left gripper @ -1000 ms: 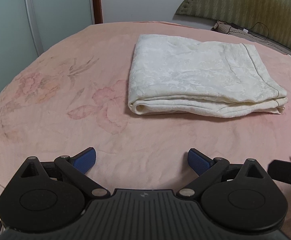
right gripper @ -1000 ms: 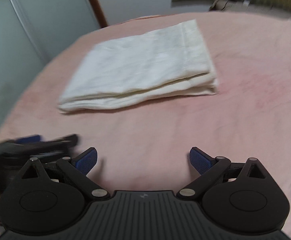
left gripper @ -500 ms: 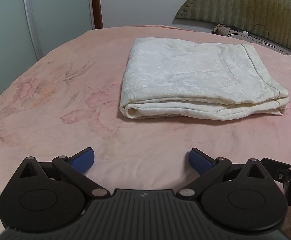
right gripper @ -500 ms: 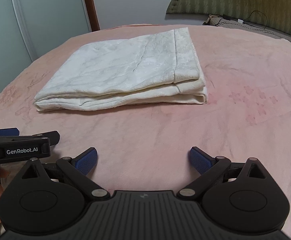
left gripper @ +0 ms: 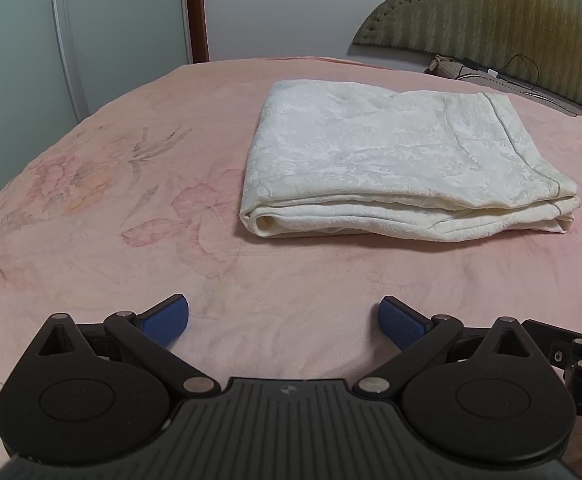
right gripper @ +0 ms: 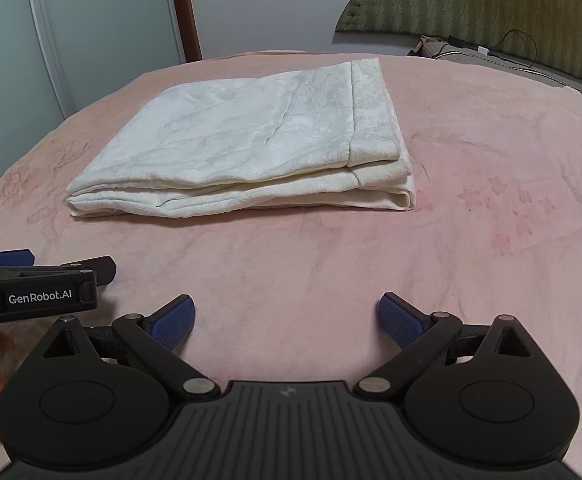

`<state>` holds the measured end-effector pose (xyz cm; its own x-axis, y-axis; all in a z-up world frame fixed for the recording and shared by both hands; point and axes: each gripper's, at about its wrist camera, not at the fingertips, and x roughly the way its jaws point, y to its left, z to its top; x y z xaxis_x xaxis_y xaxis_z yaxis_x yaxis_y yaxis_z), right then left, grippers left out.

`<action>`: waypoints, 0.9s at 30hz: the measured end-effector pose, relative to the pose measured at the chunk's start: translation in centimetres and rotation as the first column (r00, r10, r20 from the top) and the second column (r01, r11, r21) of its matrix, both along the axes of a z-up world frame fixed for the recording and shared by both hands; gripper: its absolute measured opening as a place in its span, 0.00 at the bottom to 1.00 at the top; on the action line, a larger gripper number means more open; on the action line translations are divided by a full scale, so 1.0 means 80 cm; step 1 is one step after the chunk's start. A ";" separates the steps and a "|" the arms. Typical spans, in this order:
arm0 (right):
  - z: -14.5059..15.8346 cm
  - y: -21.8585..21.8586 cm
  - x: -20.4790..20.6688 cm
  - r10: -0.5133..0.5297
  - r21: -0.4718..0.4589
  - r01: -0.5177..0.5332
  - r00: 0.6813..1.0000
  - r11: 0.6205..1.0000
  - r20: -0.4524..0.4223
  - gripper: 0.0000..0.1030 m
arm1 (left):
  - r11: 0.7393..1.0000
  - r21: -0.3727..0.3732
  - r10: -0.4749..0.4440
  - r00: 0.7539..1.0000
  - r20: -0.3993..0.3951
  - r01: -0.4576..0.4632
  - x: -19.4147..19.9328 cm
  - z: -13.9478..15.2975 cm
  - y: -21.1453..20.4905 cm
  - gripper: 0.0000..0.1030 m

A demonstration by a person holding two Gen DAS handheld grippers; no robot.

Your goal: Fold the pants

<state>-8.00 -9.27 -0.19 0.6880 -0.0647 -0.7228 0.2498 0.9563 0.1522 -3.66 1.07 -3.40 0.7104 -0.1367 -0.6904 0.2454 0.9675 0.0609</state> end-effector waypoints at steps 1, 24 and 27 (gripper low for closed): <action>-0.001 0.000 0.000 0.002 -0.004 -0.002 1.000 1.000 0.001 0.98 | 1.000 -0.001 0.000 1.000 0.002 0.000 0.000 0.000 0.000 1.00; -0.012 0.010 -0.009 0.006 -0.064 -0.003 0.998 0.998 0.057 1.00 | 1.000 -0.007 0.004 0.999 0.037 -0.004 -0.004 -0.004 0.003 1.00; -0.013 0.010 -0.009 0.007 -0.066 -0.002 0.998 0.998 0.062 1.00 | 1.000 -0.008 0.005 0.999 0.043 -0.004 -0.005 -0.004 0.003 1.00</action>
<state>-8.73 -8.50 -1.22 0.7316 -0.1073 -0.6732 0.2375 0.9658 0.1042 -4.06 1.33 -3.74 0.7403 -0.1385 -0.6578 0.2381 0.9691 0.0640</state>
